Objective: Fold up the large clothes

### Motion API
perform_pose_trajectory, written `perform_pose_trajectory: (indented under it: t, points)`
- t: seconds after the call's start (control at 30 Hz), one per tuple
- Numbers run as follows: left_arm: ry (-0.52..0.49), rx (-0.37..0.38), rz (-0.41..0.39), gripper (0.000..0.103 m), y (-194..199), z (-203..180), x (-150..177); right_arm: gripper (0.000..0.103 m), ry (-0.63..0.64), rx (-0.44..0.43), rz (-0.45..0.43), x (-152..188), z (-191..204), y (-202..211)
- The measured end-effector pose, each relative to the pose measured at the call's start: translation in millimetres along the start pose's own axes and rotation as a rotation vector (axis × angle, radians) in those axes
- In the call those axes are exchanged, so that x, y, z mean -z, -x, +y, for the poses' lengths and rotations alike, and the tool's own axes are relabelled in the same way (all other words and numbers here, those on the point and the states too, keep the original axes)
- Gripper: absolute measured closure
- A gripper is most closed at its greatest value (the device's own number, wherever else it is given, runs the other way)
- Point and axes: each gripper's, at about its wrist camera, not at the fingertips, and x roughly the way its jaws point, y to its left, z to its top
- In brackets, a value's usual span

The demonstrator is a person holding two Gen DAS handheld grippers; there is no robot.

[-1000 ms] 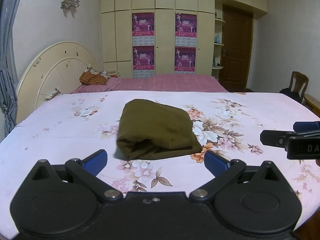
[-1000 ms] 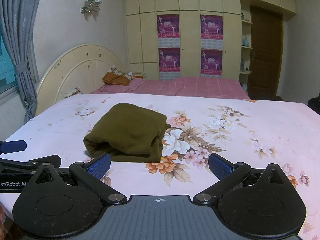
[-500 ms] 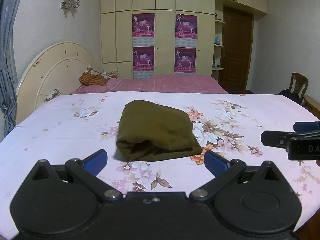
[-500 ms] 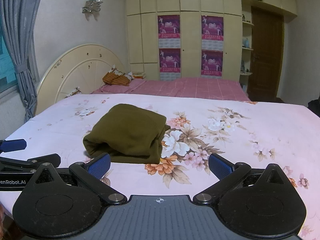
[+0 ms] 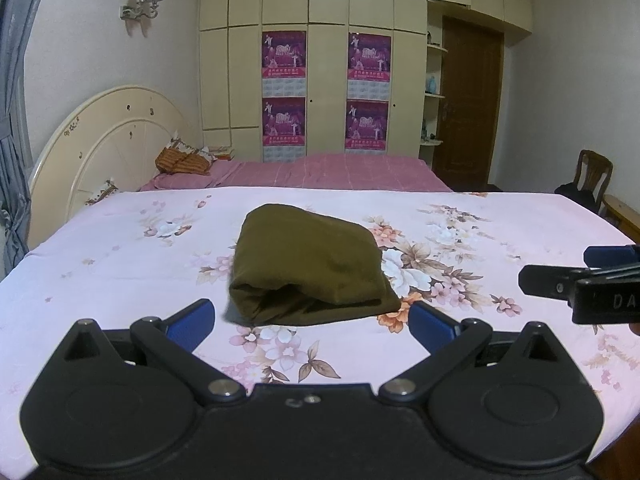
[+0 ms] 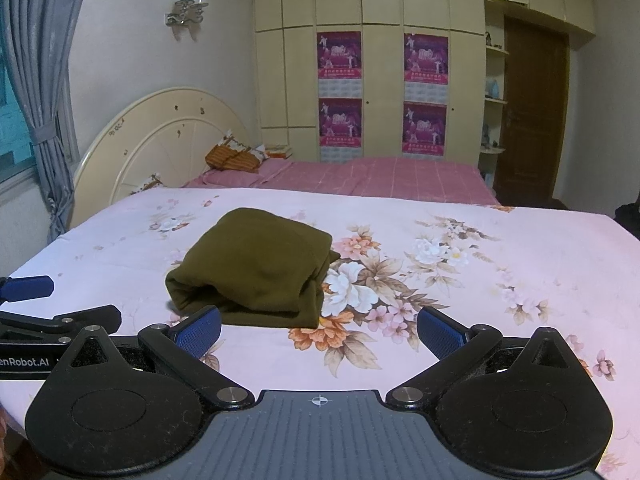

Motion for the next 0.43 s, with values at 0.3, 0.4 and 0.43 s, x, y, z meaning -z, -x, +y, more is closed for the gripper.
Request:
perform_pose_trajectory:
  t: [0.3,0.4,0.43]
  points:
    - [0.002,0.006,-0.010,0.000,1.8,-0.6,-0.7,0.000,0.006,-0.003,-0.002,-0.4,-1.4,1.3]
    - [0.006,0.005,-0.015,0.000,3.4,-1.8,0.0,0.000,0.011,-0.004,-0.002,-0.8,-1.6,1.6]
    - [0.006,0.003,-0.013,0.000,3.5,-2.1,0.1,0.000,0.012,-0.006,-0.002,-1.0,-1.4,1.8]
